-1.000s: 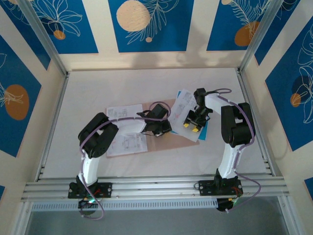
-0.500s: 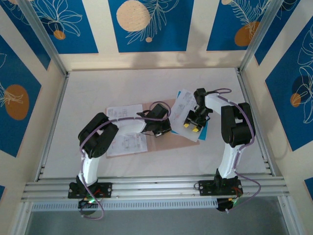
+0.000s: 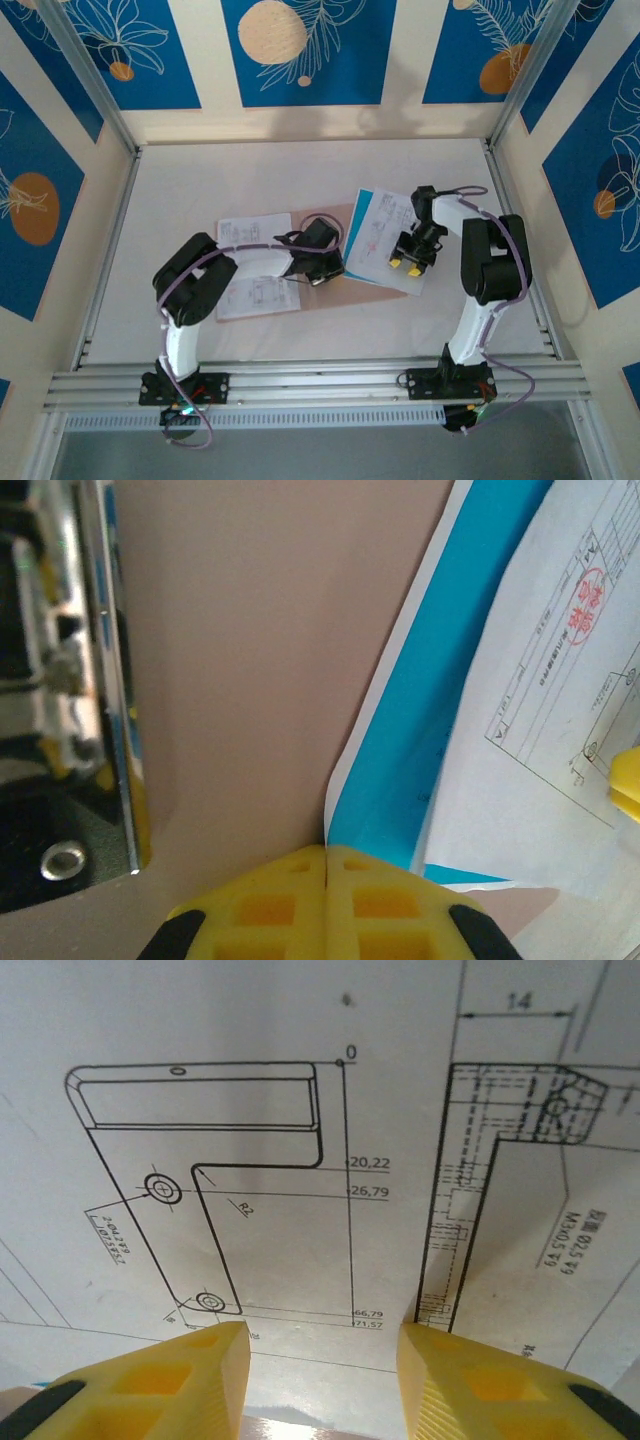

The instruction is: Put the files into the folder

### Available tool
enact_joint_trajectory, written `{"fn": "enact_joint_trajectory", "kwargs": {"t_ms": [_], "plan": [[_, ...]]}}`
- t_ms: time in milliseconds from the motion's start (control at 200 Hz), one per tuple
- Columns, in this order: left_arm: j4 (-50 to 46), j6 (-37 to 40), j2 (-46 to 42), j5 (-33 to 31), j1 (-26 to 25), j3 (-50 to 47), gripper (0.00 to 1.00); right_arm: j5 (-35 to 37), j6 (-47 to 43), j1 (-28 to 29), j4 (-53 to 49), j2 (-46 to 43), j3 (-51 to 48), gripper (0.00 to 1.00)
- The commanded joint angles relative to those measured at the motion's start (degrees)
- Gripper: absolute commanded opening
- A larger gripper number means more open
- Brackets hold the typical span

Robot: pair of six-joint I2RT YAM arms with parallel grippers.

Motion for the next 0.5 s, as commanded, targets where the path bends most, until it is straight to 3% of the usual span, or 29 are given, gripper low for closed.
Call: {"fn": "enact_joint_trajectory", "kwargs": {"t_ms": [0,150,490], "plan": [[-0.33,-0.53,-2.3,-0.2,-0.11,-0.95,0.0,1.97,-0.71,0.27,-1.6,-4.06,0.18,0.44],[0.62,-0.58,-2.13,1.35,-0.11,-1.02,0.0,3.08,-0.23,3.02,-1.36,-3.83,4.45,0.45],[0.99,-1.68,-5.85,2.07,-0.37,-5.21,0.0,0.13,3.34,6.8,-4.08,6.93,17.49,0.44]]}}
